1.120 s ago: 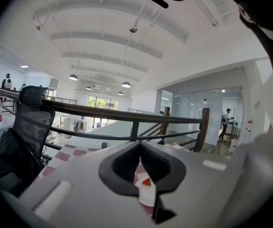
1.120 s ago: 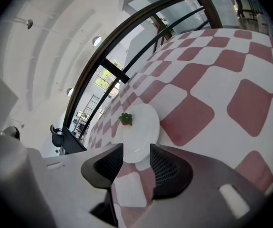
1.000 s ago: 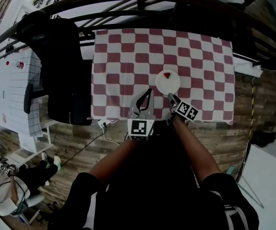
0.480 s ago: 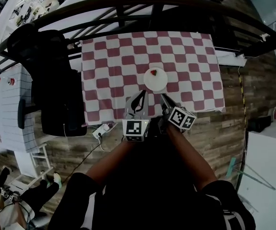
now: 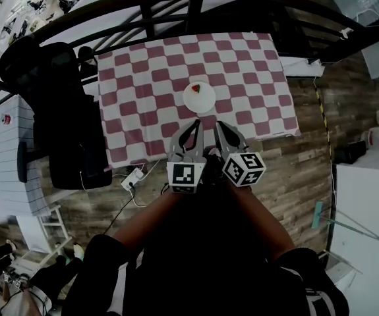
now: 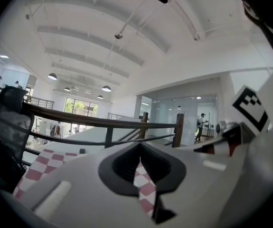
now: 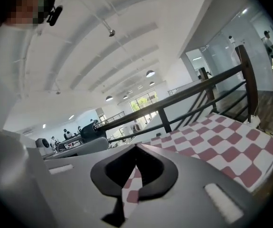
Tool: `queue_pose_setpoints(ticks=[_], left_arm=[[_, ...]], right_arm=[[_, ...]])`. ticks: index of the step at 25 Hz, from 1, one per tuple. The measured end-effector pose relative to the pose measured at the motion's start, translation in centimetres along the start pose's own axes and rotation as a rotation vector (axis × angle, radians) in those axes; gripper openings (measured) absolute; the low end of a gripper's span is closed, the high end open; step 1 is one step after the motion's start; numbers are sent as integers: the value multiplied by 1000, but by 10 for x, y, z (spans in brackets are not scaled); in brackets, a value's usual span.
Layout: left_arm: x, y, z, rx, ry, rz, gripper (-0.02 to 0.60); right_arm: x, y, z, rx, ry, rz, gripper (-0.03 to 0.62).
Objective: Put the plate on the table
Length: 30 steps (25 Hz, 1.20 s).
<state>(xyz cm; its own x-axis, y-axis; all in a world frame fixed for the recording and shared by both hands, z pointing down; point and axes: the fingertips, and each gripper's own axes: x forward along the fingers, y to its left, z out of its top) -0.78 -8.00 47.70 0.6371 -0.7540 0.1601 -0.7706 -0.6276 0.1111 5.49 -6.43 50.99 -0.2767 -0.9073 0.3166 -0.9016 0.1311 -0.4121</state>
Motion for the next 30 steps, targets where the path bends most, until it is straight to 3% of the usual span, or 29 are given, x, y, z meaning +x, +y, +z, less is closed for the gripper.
queue_pose_setpoints(ticks=[3,8,12,15,21,25,30], left_arm=[[-2,-13,10,28,-37,4,9],[-13,-26,50,86,-112,77,9],[-23,-53,67,56,-134,119,11],[-34,-82,72,35,-147,137,9],[-64,-137,68,-13,-147,184,9],[-80,-163,52,34,-140,211,9],[-97,-194,38,33,-136,214,11]], right_arm=[[-14,6,19,-64,-40,26,-2],[-48,23,58,-270,-113,50,-2],[-80,20,85,-287,-166,48,-2],[-108,18,94,-263,-205,93,-2],[-158,15,84,-308,-210,147,-3],[-182,2,57,-339,-192,159,-3],[-216,-3,44,-347,-209,156,-3]])
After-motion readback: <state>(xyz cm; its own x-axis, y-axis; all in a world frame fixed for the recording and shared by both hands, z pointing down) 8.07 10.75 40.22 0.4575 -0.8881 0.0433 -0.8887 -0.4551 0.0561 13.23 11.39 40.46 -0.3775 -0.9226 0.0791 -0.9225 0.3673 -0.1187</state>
